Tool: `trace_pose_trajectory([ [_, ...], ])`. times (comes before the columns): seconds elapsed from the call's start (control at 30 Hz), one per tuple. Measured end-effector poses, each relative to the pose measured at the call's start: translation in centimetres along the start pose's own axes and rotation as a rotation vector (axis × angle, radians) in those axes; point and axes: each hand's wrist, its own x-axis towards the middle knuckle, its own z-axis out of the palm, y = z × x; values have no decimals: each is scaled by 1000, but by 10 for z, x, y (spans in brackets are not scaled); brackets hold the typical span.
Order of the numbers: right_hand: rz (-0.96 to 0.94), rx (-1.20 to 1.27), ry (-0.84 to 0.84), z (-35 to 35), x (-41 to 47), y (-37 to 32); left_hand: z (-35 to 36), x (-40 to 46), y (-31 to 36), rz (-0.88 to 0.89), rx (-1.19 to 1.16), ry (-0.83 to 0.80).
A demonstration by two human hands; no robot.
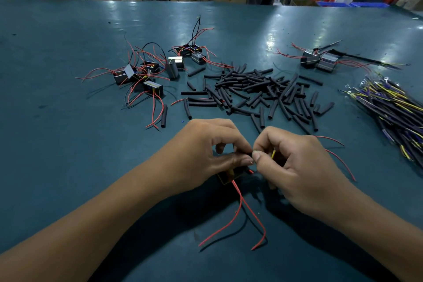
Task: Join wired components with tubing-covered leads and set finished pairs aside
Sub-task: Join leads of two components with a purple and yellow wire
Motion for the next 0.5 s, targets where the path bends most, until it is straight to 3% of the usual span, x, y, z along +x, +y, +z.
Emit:
trace_pose_trajectory([
  [0.2,-4,-16,1,2,-1,0,4,0,-3,60,124,-26],
  [0.5,33,40,-25,5,4,6,5,-2,-7,41,74,-53],
])
